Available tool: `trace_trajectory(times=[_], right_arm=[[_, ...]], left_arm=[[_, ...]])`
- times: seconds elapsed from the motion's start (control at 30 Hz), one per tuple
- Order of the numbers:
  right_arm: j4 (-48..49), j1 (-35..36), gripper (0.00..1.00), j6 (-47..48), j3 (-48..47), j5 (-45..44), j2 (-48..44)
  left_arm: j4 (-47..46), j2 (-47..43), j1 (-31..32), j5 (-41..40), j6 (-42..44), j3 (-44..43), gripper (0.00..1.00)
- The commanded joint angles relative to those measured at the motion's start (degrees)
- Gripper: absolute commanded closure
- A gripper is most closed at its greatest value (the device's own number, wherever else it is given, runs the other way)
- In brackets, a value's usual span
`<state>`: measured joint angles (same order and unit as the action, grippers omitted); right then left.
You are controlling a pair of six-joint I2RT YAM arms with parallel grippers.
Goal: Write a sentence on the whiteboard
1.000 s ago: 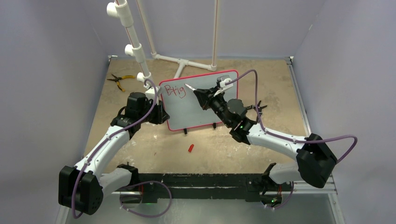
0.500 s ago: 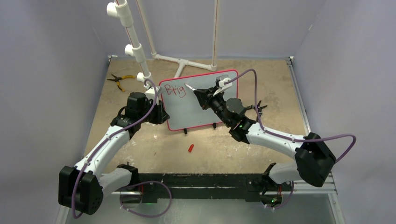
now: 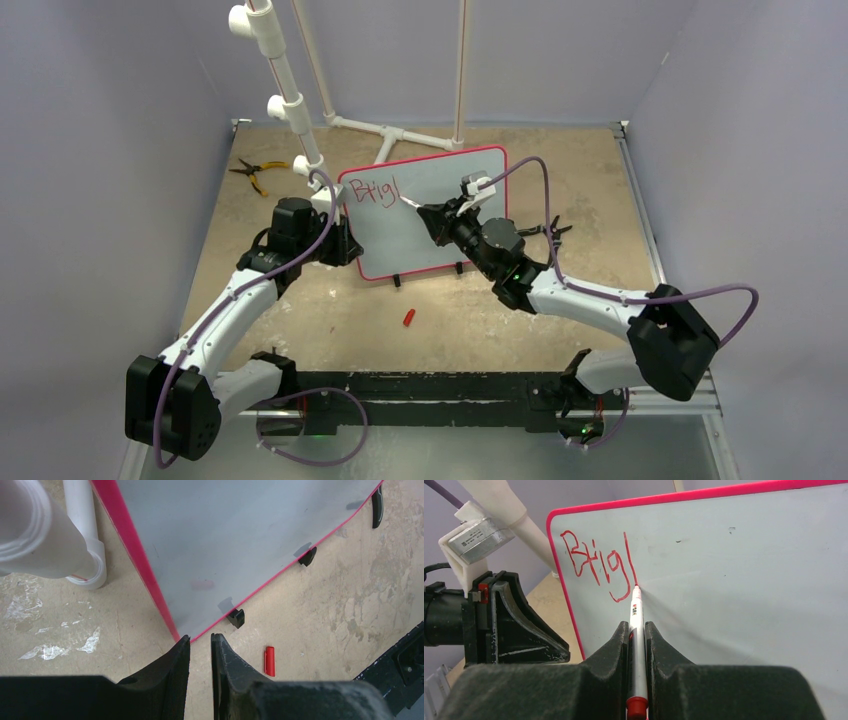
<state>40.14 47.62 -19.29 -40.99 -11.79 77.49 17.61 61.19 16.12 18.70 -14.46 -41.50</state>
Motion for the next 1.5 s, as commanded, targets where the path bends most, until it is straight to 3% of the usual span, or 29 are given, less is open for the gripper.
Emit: trace_trajectory(times=[0.0,0.67,1.47], right_arm=[[0.8,-0.2,1.0,-0.2,-0.2,-0.1,-1.6],[3.4,-0.2,1.0,0.6,-4.4,-1.9,0.1],[0.3,-0.2,1.0,-0.2,0.0,-6.0,-2.5]], left_arm=[[-1.8,-0.1,-0.3,0.4,-0.1,-0.1,0.8],[-1.8,0.2,-0.3,0.3,0.0,-0.2,0.79],[-1.7,0.1,-0.3,0.2,-0.1,-0.2,0.8]])
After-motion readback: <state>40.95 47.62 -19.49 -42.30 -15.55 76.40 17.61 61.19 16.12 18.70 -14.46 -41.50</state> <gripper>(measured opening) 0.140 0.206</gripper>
